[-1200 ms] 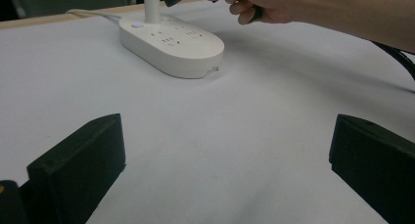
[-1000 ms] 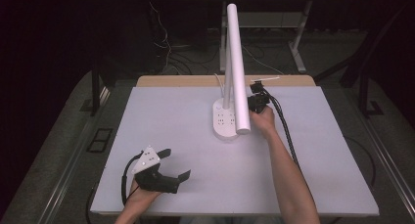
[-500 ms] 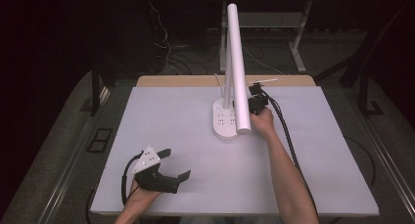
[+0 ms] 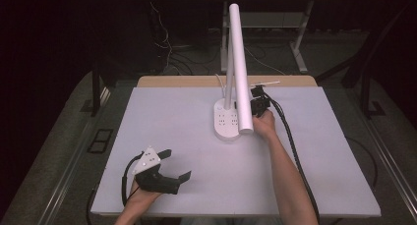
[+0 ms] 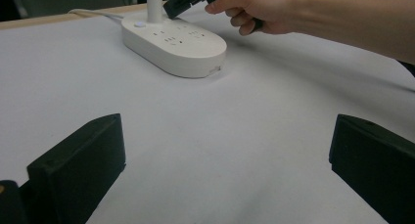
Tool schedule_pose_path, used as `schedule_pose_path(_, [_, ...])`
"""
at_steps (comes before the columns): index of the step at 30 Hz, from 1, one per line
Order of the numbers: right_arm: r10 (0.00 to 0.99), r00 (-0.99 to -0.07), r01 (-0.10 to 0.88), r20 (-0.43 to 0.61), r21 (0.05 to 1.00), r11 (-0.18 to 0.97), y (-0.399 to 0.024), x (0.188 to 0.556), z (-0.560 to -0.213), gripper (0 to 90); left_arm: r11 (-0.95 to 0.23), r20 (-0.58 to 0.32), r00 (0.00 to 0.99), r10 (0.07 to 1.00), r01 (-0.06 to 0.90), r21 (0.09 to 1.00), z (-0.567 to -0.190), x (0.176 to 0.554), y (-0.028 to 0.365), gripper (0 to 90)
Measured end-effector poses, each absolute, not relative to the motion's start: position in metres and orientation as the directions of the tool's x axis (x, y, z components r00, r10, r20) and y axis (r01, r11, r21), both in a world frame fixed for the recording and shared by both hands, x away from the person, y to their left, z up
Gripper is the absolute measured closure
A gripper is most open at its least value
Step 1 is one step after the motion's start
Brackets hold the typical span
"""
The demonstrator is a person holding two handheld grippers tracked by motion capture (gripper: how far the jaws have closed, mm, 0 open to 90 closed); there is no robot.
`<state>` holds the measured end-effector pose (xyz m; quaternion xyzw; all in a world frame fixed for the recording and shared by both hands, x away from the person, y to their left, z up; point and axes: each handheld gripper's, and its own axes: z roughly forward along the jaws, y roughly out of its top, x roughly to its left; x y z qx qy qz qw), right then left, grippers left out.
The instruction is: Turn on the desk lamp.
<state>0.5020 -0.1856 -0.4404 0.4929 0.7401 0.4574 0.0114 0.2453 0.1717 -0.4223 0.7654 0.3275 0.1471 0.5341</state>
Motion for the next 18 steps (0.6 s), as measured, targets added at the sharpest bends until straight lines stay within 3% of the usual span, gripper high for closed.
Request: schedule_pose_path(18, [0.731, -0.574, 0.664, 0.368, 0.732, 0.154, -0.19, 0.494, -0.418, 89.1, -0.215, -0.13, 0.742, 0.658, 0.35, 0.912, -0.423, 0.246, 0.171, 0.0])
